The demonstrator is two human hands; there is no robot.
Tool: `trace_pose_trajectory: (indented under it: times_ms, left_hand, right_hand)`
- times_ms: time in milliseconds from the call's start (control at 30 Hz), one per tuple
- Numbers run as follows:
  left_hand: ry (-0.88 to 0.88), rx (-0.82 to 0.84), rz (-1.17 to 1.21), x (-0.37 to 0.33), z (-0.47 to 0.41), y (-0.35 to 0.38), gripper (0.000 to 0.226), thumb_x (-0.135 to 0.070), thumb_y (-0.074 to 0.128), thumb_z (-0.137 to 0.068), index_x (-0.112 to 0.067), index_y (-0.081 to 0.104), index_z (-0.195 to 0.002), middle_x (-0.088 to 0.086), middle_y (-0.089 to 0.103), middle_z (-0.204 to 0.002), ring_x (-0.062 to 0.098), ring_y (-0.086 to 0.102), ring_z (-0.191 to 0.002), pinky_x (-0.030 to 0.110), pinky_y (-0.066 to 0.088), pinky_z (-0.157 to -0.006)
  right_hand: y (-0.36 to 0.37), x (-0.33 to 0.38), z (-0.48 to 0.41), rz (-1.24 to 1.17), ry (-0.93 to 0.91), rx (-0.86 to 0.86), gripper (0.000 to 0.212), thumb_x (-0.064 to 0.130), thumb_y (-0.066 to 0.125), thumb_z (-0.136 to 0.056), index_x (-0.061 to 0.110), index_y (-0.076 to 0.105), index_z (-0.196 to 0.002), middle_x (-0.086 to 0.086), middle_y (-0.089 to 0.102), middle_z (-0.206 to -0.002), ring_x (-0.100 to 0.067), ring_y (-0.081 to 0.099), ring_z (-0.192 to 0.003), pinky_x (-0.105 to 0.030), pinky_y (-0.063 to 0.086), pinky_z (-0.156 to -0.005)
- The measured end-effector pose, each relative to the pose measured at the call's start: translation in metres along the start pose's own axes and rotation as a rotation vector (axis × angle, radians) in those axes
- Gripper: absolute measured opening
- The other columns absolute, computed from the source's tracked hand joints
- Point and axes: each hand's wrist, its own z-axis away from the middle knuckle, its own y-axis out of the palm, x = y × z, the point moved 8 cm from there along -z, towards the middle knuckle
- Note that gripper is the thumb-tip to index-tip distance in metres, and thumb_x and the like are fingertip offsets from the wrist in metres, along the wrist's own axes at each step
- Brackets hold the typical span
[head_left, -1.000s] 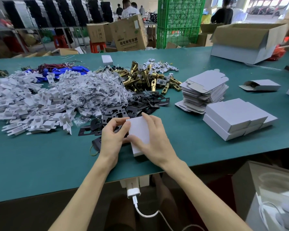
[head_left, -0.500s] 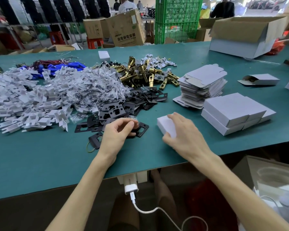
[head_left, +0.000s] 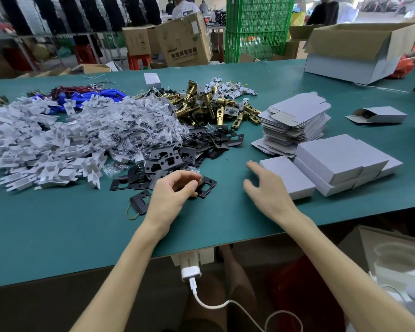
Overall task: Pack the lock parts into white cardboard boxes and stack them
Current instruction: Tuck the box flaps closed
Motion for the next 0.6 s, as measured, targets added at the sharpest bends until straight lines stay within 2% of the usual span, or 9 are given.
trace_pose_trajectory:
  times_ms: [133, 300, 367, 433, 533, 600]
  left_hand:
    - [-0.008, -0.016, -0.011, 0.001, -0.001, -0.002, 0.023, 0.000, 0.059, -0.102, -0.014, 0.077, -0.106, -0.003, 0.080, -0.099, 0.015, 0.076, -0.095, 0.026, 0.061, -0.081]
    - [-0.009, -0.018, -0.020, 0.000, 0.001, -0.002, 0.026, 0.002, 0.057, -0.103, -0.015, 0.078, -0.105, -0.004, 0.080, -0.098, 0.014, 0.076, -0.095, 0.024, 0.060, -0.079]
    - [-0.011, -0.019, -0.036, 0.001, 0.000, -0.003, 0.026, 0.001, 0.057, -0.103, -0.016, 0.078, -0.105, -0.004, 0.080, -0.098, 0.015, 0.076, -0.093, 0.025, 0.061, -0.080]
    - [-0.016, -0.020, -0.056, 0.002, -0.001, -0.002, 0.027, 0.000, 0.057, -0.103, -0.017, 0.078, -0.105, -0.003, 0.080, -0.098, 0.018, 0.076, -0.091, 0.026, 0.061, -0.080]
    - [-0.019, -0.021, -0.074, 0.003, -0.002, -0.003, 0.027, 0.000, 0.057, -0.103, -0.018, 0.078, -0.104, -0.002, 0.080, -0.098, 0.019, 0.076, -0.090, 0.027, 0.062, -0.080]
    - [-0.015, -0.021, -0.083, 0.003, -0.002, -0.003, 0.028, 0.000, 0.057, -0.103, -0.018, 0.078, -0.104, -0.002, 0.080, -0.098, 0.019, 0.076, -0.090, 0.028, 0.062, -0.081]
  right_hand:
    - [-0.013, -0.019, 0.000, -0.030, 0.047, -0.040, 0.055, 0.005, 0.051, -0.099, 0.010, 0.044, -0.153, -0.002, 0.042, -0.159, -0.017, 0.034, -0.150, -0.034, 0.024, -0.124]
    - [-0.015, -0.025, 0.004, -0.049, 0.029, -0.098, 0.055, 0.004, 0.052, -0.097, 0.014, 0.048, -0.151, 0.002, 0.045, -0.157, -0.013, 0.032, -0.151, -0.030, 0.024, -0.124]
    - [-0.013, -0.022, 0.009, -0.001, -0.003, -0.107, 0.056, 0.006, 0.054, -0.098, 0.014, 0.046, -0.152, 0.002, 0.042, -0.159, -0.012, 0.030, -0.151, -0.021, 0.018, -0.121]
    - [-0.015, -0.016, 0.014, 0.079, -0.088, -0.119, 0.054, 0.003, 0.053, -0.098, 0.010, 0.046, -0.151, -0.002, 0.041, -0.160, -0.013, 0.028, -0.152, -0.016, 0.013, -0.118]
    - [-0.029, -0.004, 0.010, 0.331, -0.234, -0.204, 0.052, -0.004, 0.052, -0.096, 0.003, 0.048, -0.148, -0.008, 0.045, -0.157, -0.018, 0.030, -0.152, -0.022, 0.015, -0.122]
    - [-0.032, -0.004, -0.001, 0.516, -0.261, -0.181, 0.053, -0.001, 0.051, -0.097, 0.002, 0.044, -0.150, -0.009, 0.045, -0.156, -0.023, 0.029, -0.152, -0.028, 0.014, -0.126]
